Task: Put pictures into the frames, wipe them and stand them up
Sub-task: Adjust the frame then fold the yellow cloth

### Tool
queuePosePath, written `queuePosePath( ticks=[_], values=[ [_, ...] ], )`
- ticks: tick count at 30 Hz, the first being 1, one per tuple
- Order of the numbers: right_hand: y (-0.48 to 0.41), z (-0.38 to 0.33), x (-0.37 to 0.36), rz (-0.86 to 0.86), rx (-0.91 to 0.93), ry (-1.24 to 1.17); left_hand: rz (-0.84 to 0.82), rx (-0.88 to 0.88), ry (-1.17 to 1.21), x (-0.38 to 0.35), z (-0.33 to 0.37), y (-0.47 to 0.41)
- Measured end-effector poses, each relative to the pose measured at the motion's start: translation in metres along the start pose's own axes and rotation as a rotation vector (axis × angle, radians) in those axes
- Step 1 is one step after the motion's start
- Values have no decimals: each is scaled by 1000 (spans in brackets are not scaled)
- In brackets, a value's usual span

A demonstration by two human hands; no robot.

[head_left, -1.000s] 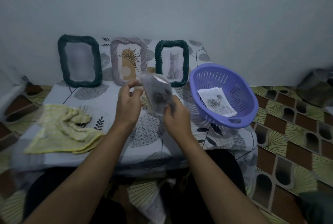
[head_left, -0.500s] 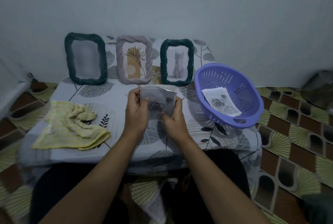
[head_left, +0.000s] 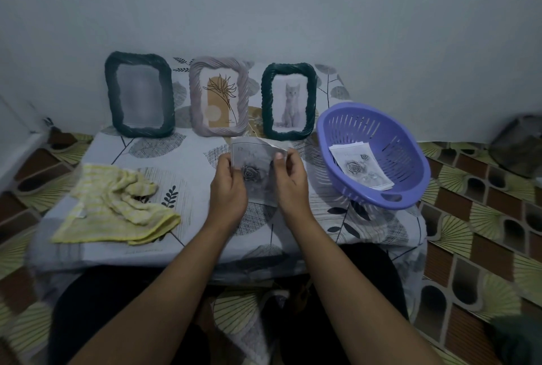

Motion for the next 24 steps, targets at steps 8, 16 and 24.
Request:
queuePosePath(
  ticks=[8,16,24],
  values=[
    [-7,-12,6,54,16,-72,-6,-35,-52,0,3,2],
    [5,2,11,25,-90,-90,16,13,-29,1,0,-2],
    [0,-21,30,87,-43,65,2,-53,-6,-22,36,-14]
  ],
)
Point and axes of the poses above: each hand's wrist, its own y-axis away from the middle knuckle, its own x-axis out of the back of the hand, z = x × y, the point moved 10 cm from there along -y, towards the middle knuckle, and after that the axes turned 10 degrees about -z, right-handed, at the moved point
